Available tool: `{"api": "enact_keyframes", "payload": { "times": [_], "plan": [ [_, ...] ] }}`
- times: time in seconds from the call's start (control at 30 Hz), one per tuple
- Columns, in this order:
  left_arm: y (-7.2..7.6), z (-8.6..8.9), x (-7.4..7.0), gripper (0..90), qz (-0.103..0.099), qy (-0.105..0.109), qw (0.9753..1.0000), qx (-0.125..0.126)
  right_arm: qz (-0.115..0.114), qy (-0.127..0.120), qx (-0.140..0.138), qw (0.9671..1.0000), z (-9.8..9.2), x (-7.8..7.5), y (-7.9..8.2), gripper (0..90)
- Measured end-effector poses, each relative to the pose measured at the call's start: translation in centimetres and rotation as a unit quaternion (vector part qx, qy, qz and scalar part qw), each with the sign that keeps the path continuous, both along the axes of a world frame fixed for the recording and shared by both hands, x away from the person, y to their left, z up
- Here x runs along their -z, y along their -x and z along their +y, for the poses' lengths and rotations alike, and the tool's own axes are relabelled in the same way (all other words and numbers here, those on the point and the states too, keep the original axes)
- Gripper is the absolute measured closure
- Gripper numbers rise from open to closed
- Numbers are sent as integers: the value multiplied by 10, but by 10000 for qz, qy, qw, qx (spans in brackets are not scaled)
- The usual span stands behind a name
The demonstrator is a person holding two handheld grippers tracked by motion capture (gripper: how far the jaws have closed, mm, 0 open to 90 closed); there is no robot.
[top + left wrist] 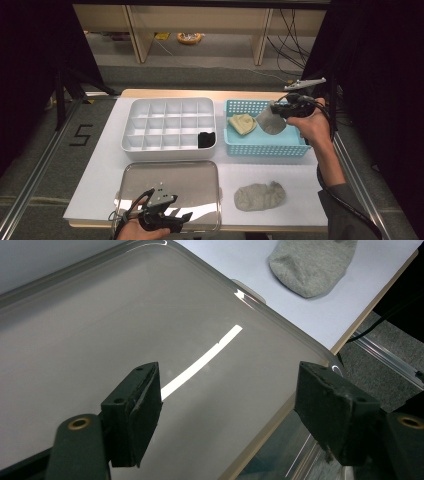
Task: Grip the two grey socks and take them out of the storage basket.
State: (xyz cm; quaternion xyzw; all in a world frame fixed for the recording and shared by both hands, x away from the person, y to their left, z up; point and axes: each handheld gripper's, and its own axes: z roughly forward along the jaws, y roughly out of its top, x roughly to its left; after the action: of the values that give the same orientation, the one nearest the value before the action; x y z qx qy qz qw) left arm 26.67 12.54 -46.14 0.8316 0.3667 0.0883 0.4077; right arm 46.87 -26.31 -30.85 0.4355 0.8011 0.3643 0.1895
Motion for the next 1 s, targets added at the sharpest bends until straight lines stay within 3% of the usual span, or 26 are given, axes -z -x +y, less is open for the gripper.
{"api": "enact_keyframes", "payload": {
  "times": [0.13,0.2,0.47,0.5,0.7,1.0],
  "plan": [
    [0,-1,0,263,10,42,10000,-19,-140,38,-179,9997,0,-3,13,886],
    [0,-1,0,263,3,25,10000,7,-311,-92,-356,9988,0,-5,22,886],
    [2,-2,0,263,26,89,9999,-40,-269,-156,-651,9974,7,-5,51,886],
    [1,-2,0,263,12,85,10000,-17,-208,-189,-715,9970,10,-1,61,886],
    [2,-1,-1,263,42,48,10000,-34,-241,-180,-913,9954,15,15,77,885],
    [2,-2,1,262,44,47,10000,-22,-40,-368,-1102,9932,19,58,98,884]
  ]
}}
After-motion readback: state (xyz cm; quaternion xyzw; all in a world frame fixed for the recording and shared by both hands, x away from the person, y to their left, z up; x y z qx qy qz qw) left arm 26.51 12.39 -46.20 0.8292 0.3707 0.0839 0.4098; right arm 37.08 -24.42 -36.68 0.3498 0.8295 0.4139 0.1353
